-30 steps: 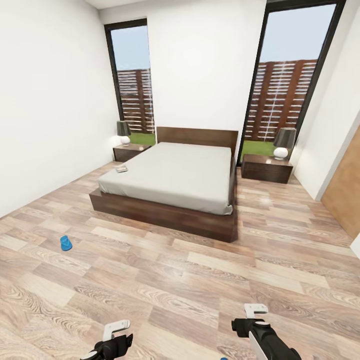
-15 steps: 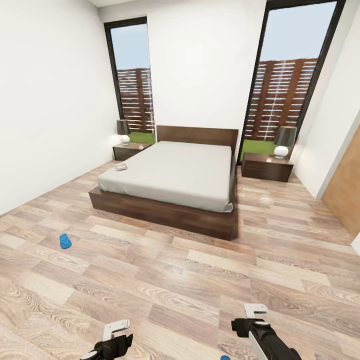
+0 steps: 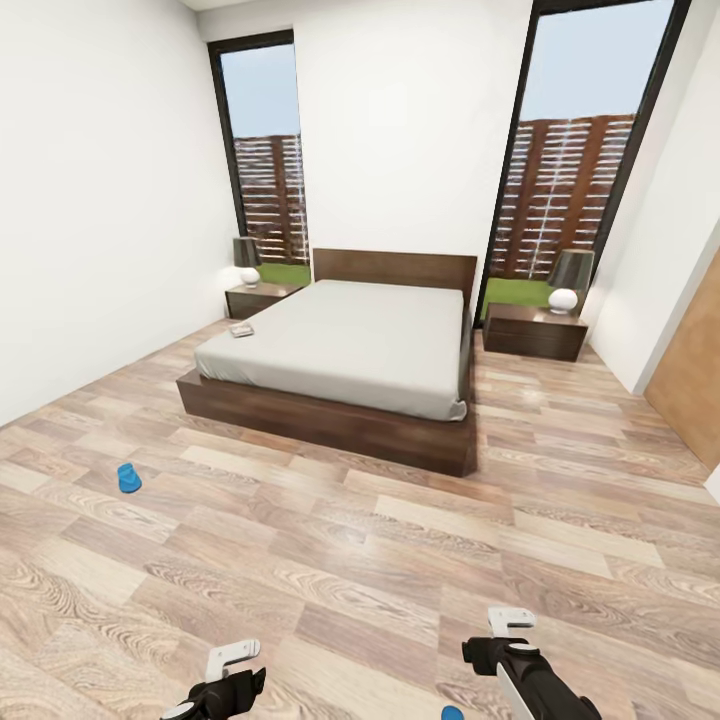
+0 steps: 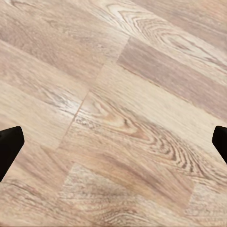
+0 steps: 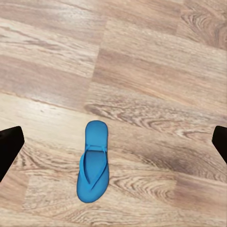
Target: In the bedroom, move the book from the bed onto either nightstand, and place the two sandals side by side next to the bed.
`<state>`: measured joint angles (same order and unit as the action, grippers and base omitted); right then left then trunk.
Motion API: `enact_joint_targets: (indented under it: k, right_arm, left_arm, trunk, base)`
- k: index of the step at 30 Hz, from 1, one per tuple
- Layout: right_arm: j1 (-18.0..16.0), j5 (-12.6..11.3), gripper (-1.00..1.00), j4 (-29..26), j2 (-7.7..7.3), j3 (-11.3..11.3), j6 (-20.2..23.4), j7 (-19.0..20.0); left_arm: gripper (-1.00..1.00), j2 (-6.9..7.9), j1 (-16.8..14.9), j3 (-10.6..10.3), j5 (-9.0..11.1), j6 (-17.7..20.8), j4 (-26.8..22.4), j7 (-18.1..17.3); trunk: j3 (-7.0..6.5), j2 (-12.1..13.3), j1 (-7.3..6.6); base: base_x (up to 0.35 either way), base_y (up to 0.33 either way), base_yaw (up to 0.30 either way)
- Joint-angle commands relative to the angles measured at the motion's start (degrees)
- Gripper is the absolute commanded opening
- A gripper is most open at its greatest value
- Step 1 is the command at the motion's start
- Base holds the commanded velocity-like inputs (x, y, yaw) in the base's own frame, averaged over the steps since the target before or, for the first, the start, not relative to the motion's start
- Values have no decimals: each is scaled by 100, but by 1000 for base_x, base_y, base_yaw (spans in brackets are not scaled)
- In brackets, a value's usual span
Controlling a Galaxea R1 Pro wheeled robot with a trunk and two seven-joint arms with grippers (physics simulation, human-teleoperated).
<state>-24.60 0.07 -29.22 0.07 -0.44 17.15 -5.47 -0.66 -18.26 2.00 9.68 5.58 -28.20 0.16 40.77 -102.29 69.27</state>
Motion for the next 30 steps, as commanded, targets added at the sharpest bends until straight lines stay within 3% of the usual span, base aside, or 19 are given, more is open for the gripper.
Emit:
enact_joint_targets:
  k: [1,19,24,26,27,29,30]
  right_arm:
    - [-1,1,100,-12,1,-3,33,-10]
    - [-1,-14,100,2,9,14,34,-8]
    - [-1,-15,100,9,11,16,34,-10]
    - [-1,-15,100,11,11,17,34,-9]
    - [-1,-15,100,12,11,17,34,-8]
    - [-1,-15,100,13,11,17,34,-8]
    - [-1,-15,100,13,11,17,34,-7]
  left_arm:
    - [100,-4,-1,20,48,37,-13,2]
    - [100,-3,5,21,116,24,-10,-7]
    - [100,26,6,151,142,34,-33,-79]
    - [100,149,7,379,291,71,-225,-459]
    - [100,349,7,539,555,347,-712,-1248]
    - [100,487,7,583,682,694,-993,-1643]
    - [100,619,7,611,786,1156,-1296,-1945]
  trunk:
    - [24,-44,22]
    - [347,-766,417]
    - [437,-967,527]
    - [473,-1047,571]
    - [491,-1087,593]
    - [527,-1167,637]
    - [545,-1207,659]
  base:
    - [0,0,0]
    - [0,0,0]
    - [0,0,0]
    - [0,0,0]
    - [0,0,0]
    - [0,0,0]
    - [0,0,0]
